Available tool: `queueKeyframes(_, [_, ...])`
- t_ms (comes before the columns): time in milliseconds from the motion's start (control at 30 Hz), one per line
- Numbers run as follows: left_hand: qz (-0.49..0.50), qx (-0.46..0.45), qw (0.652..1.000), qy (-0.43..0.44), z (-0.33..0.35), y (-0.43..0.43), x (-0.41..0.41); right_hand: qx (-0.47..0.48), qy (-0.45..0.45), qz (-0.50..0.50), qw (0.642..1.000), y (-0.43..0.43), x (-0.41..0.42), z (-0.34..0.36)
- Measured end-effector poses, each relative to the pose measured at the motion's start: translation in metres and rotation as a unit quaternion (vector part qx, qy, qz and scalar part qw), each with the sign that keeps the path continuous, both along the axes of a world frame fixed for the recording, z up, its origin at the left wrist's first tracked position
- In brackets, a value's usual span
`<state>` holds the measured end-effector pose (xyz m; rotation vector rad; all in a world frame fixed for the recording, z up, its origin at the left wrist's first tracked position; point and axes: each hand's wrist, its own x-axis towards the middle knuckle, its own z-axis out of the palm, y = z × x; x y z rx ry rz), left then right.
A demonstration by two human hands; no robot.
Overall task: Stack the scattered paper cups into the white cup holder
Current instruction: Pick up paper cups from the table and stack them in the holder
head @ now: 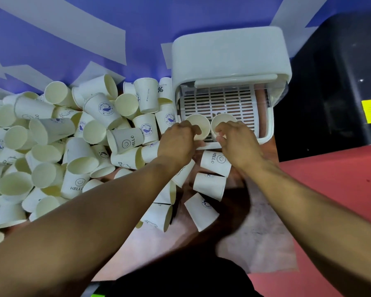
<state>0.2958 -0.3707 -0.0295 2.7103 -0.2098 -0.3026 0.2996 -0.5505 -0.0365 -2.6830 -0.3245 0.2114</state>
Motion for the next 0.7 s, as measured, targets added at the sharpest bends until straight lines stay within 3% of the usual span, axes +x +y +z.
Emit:
queueKeyframes(233, [0.043,-0.049,0.997,-0.05,0.027,0.041,-0.041,0.079,-0.1,-0.005,0.992,0.033,-0.031,0.037])
queueKeyframes(700, [0.245,-0.039,0.967,-0.064,0.031,0.16,-0.203,0.115,-0.06,0.158,0.979,0.158,-0.156,0.045])
